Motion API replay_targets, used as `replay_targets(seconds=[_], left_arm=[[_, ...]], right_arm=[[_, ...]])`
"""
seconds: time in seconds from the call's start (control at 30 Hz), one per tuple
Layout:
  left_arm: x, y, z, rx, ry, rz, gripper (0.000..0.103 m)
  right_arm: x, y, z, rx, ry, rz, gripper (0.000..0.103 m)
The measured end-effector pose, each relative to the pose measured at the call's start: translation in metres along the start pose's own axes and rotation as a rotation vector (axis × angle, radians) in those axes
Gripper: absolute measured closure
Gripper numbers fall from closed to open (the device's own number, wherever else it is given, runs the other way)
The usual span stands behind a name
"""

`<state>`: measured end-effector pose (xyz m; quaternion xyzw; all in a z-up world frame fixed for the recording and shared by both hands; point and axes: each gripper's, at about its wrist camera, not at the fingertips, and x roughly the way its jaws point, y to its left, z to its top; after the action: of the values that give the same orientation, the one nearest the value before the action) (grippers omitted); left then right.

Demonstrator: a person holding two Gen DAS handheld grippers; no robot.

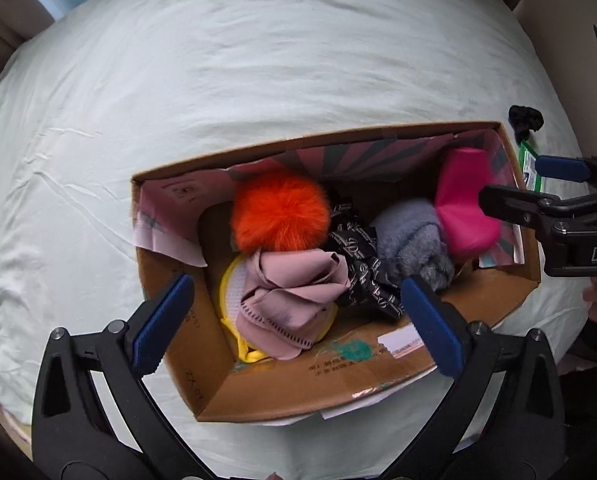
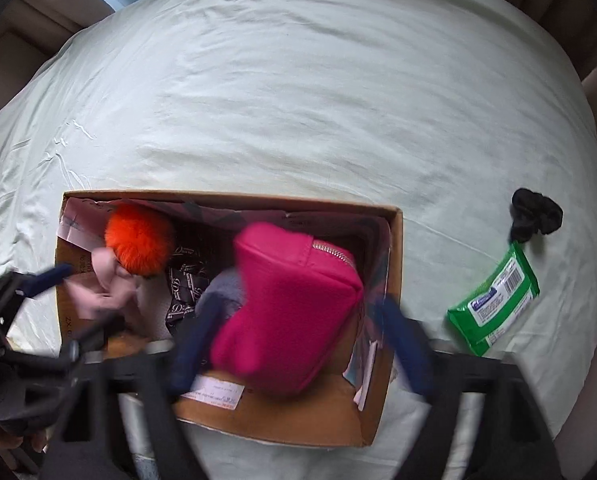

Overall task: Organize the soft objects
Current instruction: 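Carry the pink pad and magenta pouch into the box and open both tools, then lift both tools out of the box toward the wipes and scrunchie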

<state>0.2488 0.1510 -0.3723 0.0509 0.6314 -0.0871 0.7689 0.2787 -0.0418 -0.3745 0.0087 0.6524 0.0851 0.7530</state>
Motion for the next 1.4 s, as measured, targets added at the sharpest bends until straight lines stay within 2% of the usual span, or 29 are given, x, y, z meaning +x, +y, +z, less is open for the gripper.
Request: replay_targets(seconds=[0.27, 0.43, 0.63, 1.07, 1.4], left_arm=[[-0.003, 0.007, -0.011, -0.045, 0.018, -0.002, 0.0], [-0.02, 0.007, -0.018, -0.047, -0.01, 0.001, 0.0], [-0.059, 0.01, -0.027, -0.076, -0.084, 0.001, 0.0], [-0.174, 0.008, -0.069, -0.102, -0.267, 0.032, 0.0], [-0.256, -0.008, -0.109, -0.113, -0.4, 0.035, 0.0]], right_arm=[[-0.007, -0.002, -0.008, 0.035, -0.049, 0.06, 0.0], [-0.02, 0.002, -0.014, 0.035, -0.077, 0.056, 0.0], [-0.049, 0.007, -0.025, 0.032, -0.119, 0.046, 0.0], [-0.161, 0.032, -0.08, 0.046, -0.325, 0.005, 0.0], [-0.247, 0.042, -0.143, 0.074, -0.501, -0.049, 0.0]])
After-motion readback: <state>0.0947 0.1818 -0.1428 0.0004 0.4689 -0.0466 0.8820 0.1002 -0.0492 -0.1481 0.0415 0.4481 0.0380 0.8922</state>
